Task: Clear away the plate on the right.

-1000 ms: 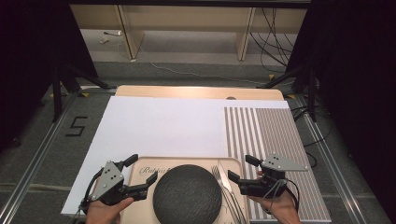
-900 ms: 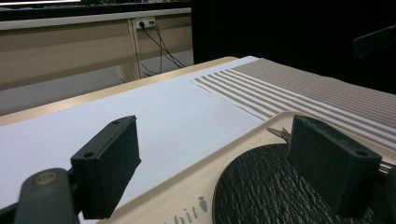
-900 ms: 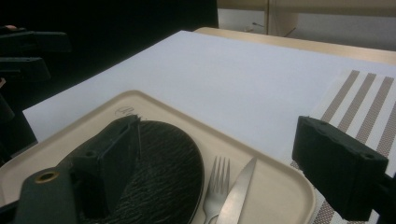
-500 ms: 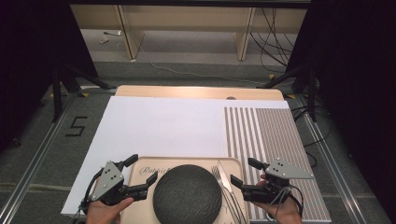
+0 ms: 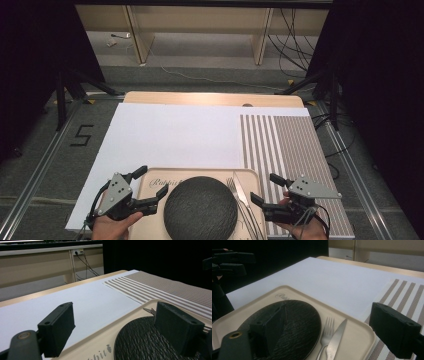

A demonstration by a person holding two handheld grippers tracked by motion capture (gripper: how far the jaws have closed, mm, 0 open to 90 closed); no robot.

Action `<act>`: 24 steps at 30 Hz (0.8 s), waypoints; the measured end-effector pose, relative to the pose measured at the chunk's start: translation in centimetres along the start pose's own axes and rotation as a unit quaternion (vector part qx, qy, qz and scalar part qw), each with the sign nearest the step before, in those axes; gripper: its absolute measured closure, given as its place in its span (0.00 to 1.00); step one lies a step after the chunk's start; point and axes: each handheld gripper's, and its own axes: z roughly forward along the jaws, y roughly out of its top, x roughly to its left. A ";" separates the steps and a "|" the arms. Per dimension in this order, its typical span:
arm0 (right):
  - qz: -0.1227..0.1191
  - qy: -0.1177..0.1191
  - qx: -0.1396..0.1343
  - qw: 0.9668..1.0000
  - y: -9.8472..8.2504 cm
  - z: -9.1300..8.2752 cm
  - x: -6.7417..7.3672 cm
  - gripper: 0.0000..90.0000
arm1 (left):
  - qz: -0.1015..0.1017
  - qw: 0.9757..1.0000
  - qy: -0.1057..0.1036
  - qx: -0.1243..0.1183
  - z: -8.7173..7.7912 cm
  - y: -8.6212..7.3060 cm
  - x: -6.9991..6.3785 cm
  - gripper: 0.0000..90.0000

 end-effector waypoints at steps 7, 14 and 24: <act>0.001 0.000 -0.003 1.000 0.0 -0.1 -0.1 0.17 | 0.001 1.000 -0.001 0.001 0.1 0.0 -0.1 0.18; 0.001 -0.002 -0.005 1.000 0.0 0.0 -0.2 0.17 | 0.000 1.000 -0.001 0.001 0.1 0.0 -0.1 0.18; 0.002 -0.001 -0.004 1.000 0.1 0.0 -0.3 0.17 | 0.000 1.000 -0.001 0.001 0.1 0.0 -0.1 0.18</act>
